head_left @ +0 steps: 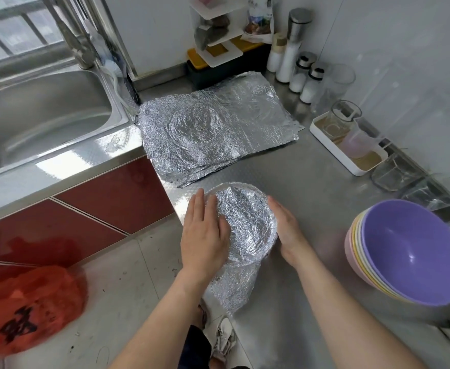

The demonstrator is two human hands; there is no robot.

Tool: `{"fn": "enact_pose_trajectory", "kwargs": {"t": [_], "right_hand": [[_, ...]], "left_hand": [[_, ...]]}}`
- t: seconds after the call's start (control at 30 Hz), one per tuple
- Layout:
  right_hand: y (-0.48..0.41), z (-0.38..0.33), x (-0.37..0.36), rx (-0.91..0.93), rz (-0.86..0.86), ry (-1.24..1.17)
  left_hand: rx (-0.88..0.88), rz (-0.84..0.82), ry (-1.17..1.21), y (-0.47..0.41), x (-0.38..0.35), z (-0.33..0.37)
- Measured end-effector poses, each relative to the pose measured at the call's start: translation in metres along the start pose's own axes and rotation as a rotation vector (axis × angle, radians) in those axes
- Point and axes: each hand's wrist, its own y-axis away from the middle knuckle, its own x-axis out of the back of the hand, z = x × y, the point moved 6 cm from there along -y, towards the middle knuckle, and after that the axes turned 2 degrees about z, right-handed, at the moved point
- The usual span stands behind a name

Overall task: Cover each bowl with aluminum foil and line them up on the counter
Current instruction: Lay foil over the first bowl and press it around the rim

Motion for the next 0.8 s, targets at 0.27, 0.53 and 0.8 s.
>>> {"fn": "enact_pose_trajectory", "kwargs": {"t": [0.27,0.53,0.8], "right_hand": [[0.018,0.016,-0.003,-0.150,0.028,-0.314],[0.022,0.024,-0.004,-0.145,0.149,-0.374],[0.016,0.024,0.006,-0.120,0.146,-0.228]], "left_hand": [[-0.014,0.034,0.043,0.000,-0.002,0.004],[0.016,0.035,0.045,0.000,-0.004,0.006],[-0.016,0.045,0.021,0.004,0.001,0.013]]}}
